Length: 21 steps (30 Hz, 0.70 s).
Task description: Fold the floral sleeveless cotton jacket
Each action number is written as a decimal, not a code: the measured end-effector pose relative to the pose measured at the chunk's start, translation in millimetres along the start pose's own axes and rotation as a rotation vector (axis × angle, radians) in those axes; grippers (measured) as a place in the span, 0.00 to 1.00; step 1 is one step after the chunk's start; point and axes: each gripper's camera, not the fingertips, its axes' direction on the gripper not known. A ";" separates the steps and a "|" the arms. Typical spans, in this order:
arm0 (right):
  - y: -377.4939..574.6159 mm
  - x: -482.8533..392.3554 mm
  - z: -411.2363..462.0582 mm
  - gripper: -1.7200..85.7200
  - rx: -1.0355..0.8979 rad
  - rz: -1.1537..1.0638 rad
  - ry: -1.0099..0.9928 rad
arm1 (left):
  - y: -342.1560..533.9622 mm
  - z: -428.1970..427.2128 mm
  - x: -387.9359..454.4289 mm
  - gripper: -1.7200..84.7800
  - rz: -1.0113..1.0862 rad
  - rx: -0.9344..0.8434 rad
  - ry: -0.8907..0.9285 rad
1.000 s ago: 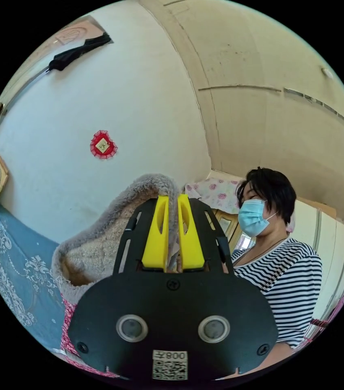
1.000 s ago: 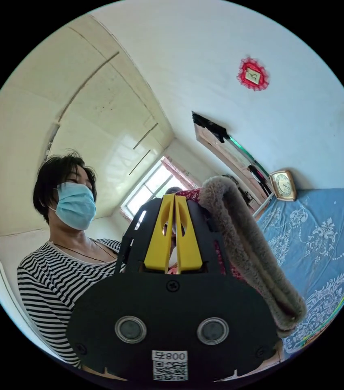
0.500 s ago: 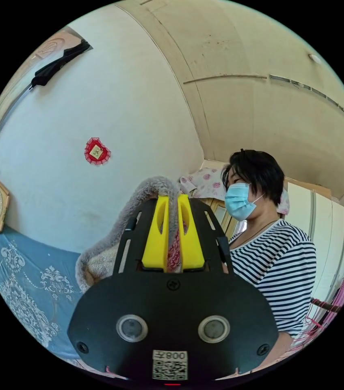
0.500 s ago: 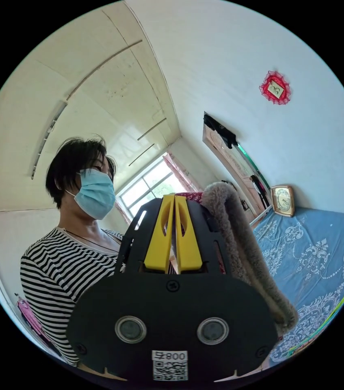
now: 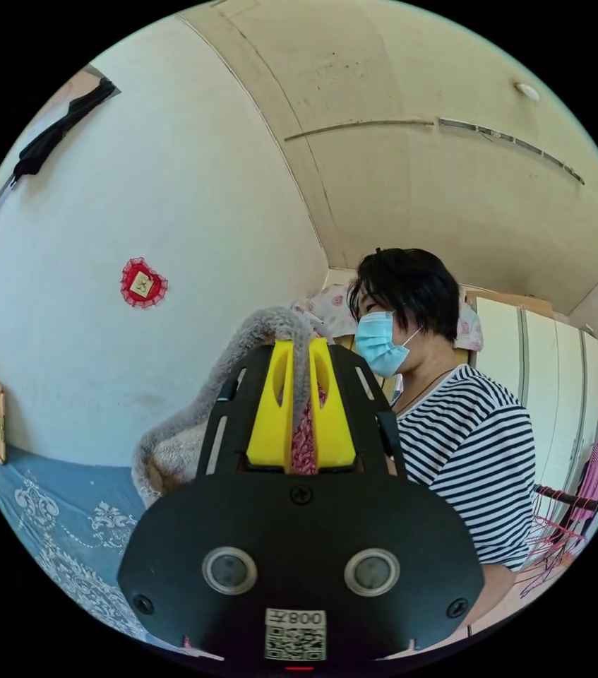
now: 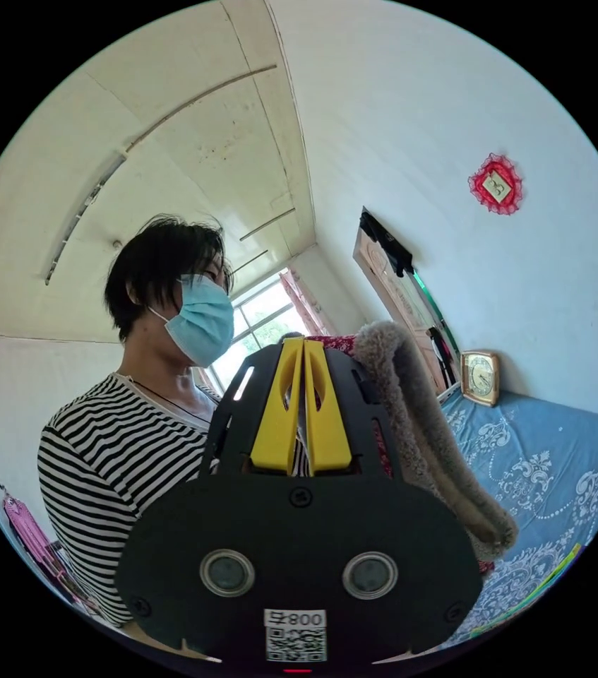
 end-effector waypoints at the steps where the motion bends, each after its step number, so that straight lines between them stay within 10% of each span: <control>1: -0.7 3.7 5.5 0.02 -0.001 -0.013 0.003 | -2.9 2.5 -3.0 0.06 0.006 0.000 -0.004; 12: -20.5 120.6 66.0 0.02 -0.055 -0.076 0.201 | -63.2 91.4 -145.9 0.06 0.018 -0.083 -0.178; 21: 1.7 469.5 148.3 0.02 -0.300 0.432 0.621 | -11.8 208.8 -476.2 0.11 -0.492 -0.315 -0.437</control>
